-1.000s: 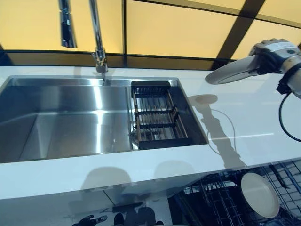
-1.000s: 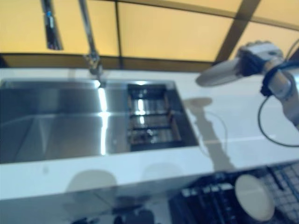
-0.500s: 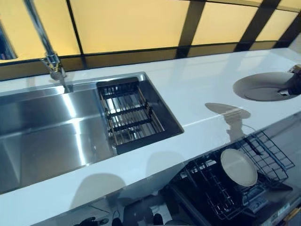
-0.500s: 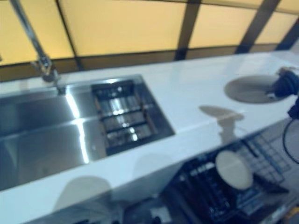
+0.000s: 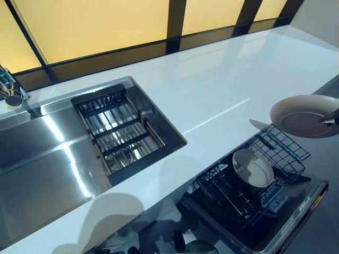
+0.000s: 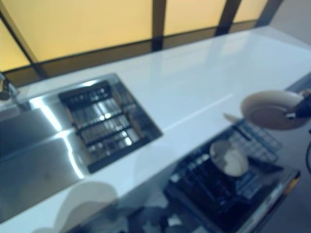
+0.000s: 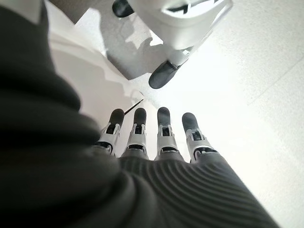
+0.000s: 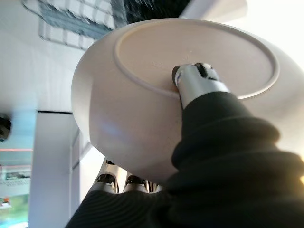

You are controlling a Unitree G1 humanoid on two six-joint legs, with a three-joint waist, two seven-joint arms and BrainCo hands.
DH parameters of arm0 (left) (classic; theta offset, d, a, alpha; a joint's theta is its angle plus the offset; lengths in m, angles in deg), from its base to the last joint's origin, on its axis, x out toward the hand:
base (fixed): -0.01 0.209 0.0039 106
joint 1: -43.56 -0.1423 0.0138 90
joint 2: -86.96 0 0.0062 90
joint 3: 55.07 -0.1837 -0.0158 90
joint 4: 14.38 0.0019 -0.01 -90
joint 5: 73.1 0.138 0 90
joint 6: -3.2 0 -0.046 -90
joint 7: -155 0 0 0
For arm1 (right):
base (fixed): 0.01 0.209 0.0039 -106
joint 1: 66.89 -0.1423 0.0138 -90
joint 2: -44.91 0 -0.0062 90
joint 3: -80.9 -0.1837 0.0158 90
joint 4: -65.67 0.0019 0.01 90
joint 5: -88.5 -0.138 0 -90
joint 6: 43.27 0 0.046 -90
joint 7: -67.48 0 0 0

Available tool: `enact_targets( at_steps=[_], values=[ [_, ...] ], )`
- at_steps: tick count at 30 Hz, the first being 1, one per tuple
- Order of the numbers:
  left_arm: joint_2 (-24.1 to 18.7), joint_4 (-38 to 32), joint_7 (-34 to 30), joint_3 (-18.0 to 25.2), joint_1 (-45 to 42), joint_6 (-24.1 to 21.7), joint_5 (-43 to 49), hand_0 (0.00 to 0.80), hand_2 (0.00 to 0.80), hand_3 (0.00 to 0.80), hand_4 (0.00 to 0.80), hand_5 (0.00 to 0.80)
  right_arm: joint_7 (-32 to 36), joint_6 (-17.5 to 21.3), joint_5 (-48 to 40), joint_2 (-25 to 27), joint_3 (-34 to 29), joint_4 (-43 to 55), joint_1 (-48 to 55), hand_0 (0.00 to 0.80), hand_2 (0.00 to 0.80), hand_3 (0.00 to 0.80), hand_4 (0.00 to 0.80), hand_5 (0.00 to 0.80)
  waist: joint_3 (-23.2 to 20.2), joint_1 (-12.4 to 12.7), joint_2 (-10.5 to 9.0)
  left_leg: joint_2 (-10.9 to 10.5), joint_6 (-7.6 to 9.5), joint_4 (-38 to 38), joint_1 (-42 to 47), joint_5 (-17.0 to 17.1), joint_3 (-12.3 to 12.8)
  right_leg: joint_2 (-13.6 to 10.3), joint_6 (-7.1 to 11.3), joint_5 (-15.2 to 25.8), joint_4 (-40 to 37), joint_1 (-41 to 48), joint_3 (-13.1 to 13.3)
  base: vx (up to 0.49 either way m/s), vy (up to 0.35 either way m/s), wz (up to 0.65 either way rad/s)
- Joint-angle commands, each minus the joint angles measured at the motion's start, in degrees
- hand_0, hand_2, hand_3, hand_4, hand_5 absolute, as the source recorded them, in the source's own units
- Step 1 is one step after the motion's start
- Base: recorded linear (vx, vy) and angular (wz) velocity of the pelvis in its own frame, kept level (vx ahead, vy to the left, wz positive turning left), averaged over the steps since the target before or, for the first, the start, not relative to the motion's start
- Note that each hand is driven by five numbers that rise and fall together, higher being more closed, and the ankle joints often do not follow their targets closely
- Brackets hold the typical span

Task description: Take plates into dishwasher

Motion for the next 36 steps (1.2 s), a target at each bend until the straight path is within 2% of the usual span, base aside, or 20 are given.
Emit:
enact_targets(
  at_steps=[1, 8, 19, 31, 36],
  values=[
    [-1.8, 1.5, -0.4, -0.4, 4.4, -0.7, 2.9, 0.000, 0.000, 0.000, 0.000, 0.000, 2.1, 0.1, -0.9, -1.2, -7.5, 0.3, 0.9, 0.800, 0.800, 0.800, 0.800, 0.800, -0.9, 0.0, -0.89, 1.3, 1.34, 4.5, 4.6, -7.7, 0.2, -2.9, 6.52, 4.8, 1.5, -5.2, 0.3, 0.021, -0.012, -0.25],
    [-0.9, 1.3, -0.7, -0.4, 5.4, -0.6, 2.7, 0.000, 0.000, 0.000, 0.000, 0.000, 5.3, -2.8, 0.3, -5.2, -8.8, 1.2, 5.2, 0.800, 0.800, 0.800, 0.800, 0.800, 0.5, -1.6, -0.09, 1.4, 1.35, 5.1, 4.8, -8.5, 0.9, -2.9, 6.22, 4.5, 2.5, -6.5, 0.8, 0.002, 0.000, -0.12],
    [-0.6, 1.3, -0.6, -0.3, 6.3, -1.3, 2.7, 0.000, 0.000, 0.000, 0.000, 0.000, 9.9, -7.4, -1.6, -8.0, -6.7, 0.6, 3.2, 0.800, 0.800, 0.800, 0.800, 0.800, 2.4, -2.4, 1.64, 1.1, 0.49, 4.1, 4.6, -8.0, 0.3, -3.5, 6.00, 4.4, 3.2, -8.1, 0.5, -0.009, 0.005, 0.00],
    [0.2, 1.3, -1.1, -0.5, 7.0, -1.5, 2.4, 0.000, 0.000, 0.000, 0.000, 0.000, 12.0, -13.0, -2.1, -13.2, -3.2, 0.2, 0.5, 0.800, 0.800, 0.800, 0.800, 0.800, 2.5, -2.3, 2.68, 0.6, 0.01, 3.0, 5.4, -7.6, -0.2, -3.9, 5.78, 4.8, 2.9, -8.4, 0.2, 0.000, 0.000, 0.00],
    [0.6, 1.5, -1.0, -0.8, 7.3, -1.3, 2.2, 0.000, 0.000, 0.000, 0.000, 0.000, 11.5, -12.9, -2.0, -14.7, -1.1, 0.4, -2.1, 0.800, 0.800, 0.800, 0.800, 0.800, 2.5, -2.0, 2.97, 0.6, -0.14, 2.6, 5.6, -7.4, -0.4, -4.0, 5.73, 4.8, 2.7, -8.3, 0.2, 0.000, 0.000, 0.00]
  ],
)
